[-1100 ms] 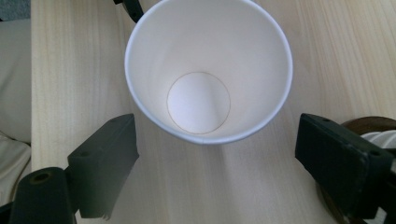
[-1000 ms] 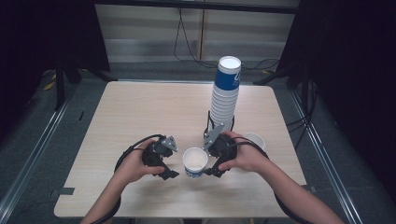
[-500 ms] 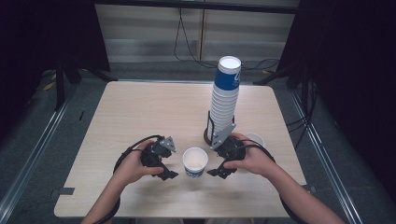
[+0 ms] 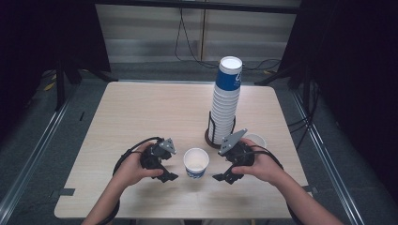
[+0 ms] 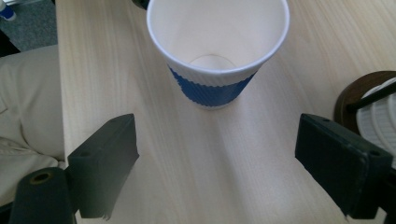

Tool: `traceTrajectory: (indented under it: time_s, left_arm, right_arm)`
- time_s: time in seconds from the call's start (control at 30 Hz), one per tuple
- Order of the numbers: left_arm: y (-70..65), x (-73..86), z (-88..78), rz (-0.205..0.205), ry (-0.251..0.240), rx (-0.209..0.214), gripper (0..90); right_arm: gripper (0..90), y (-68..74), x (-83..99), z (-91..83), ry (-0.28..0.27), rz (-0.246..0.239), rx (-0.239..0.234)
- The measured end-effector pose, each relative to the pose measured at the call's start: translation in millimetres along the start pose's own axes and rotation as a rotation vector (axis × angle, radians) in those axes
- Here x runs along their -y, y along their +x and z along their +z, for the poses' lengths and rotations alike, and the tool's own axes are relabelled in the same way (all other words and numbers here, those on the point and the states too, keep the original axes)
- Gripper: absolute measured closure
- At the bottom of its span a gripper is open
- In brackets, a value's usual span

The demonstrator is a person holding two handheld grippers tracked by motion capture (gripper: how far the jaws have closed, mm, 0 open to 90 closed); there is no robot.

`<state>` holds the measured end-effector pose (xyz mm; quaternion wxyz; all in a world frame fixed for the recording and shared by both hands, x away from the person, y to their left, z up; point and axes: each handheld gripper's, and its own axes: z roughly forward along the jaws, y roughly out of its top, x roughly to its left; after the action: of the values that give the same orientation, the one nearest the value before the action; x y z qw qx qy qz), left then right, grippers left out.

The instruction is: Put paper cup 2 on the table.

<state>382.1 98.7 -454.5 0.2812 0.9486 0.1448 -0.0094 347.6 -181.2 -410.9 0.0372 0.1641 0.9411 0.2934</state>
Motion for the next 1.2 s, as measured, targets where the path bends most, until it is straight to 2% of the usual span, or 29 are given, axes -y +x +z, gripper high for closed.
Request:
traceTrajectory:
  time_s: [0.03,0.1,0.2,0.37,0.57,0.73,1.2]
  left_arm:
    - [0.4,0.1,-0.3,0.003,0.003,-0.001,17.6]
    - [0.5,0.4,-1.3,0.011,0.006,0.0,17.6]
    - [-0.1,1.8,-2.3,-0.003,-0.01,0.001,17.6]
    - [-0.1,3.7,-2.5,-0.008,-0.009,-0.001,17.6]
    - [0.4,4.9,-2.5,-0.009,-0.005,0.003,17.6]
    - [0.5,5.8,-0.4,-0.004,0.002,0.004,17.6]
    - [0.8,9.1,1.1,-0.017,-0.006,0.008,17.4]
  right_arm:
    - [12.5,1.9,0.8,-0.6,0.0,0.012,-0.002]
    - [12.5,3.7,2.9,-0.5,-0.001,0.005,-0.001]
    - [12.5,5.6,6.9,0.3,-0.005,0.012,-0.006]
    - [12.5,6.9,11.8,0.4,-0.003,0.017,-0.001]
    - [12.5,8.6,19.4,2.7,-0.015,0.028,-0.02]
    - [12.5,11.2,26.4,4.8,0.003,0.032,-0.016]
    - [12.5,10.1,44.9,8.8,-0.011,0.05,-0.007]
